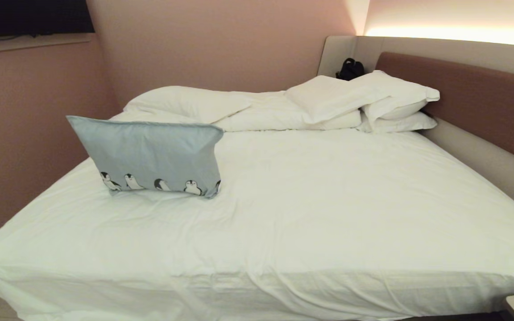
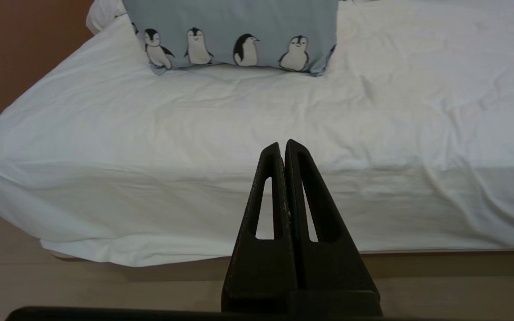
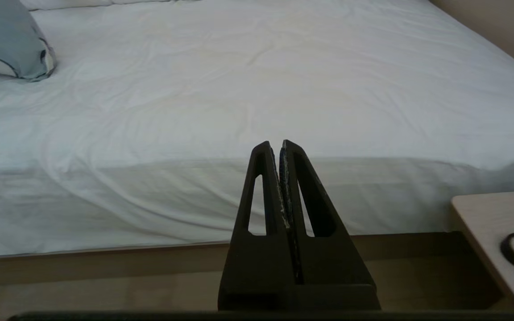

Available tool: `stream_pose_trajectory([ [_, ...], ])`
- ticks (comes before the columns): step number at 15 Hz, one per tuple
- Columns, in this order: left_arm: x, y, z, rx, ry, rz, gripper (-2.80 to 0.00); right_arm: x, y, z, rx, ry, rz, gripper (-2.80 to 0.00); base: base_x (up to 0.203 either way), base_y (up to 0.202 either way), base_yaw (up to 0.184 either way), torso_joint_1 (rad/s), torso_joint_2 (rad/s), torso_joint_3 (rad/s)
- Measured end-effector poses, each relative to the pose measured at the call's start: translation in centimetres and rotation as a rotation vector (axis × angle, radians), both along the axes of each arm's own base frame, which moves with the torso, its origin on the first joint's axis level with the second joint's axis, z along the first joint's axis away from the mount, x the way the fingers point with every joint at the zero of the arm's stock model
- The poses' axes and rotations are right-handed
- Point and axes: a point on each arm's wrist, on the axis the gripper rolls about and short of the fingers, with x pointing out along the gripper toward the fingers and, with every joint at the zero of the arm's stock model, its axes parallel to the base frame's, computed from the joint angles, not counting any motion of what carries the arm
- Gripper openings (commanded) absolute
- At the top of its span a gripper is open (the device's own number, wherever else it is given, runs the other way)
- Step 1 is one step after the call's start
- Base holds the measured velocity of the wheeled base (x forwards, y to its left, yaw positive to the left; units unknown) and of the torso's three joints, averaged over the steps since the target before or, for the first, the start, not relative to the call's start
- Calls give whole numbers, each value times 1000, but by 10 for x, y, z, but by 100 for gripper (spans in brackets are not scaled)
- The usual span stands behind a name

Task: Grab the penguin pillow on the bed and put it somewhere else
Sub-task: Pick up the pillow

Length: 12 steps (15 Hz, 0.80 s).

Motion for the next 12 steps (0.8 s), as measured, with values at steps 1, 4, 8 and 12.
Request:
stream_pose_trajectory([
  [1, 0, 0, 0, 0, 0, 0, -280, 0, 0, 0, 0, -1, 0, -280, 0, 190, 0, 2, 1, 4],
  [4, 0, 0, 0, 0, 0, 0, -280, 0, 0, 0, 0, 0, 0, -280, 0, 194, 0, 2, 4, 4],
  [8, 0, 0, 0, 0, 1, 0, -280, 0, 0, 0, 0, 0, 0, -280, 0, 194, 1, 2, 2, 4],
  [12, 0, 0, 0, 0, 1, 0, -280, 0, 0, 0, 0, 0, 0, -280, 0, 194, -1, 3, 3, 4],
])
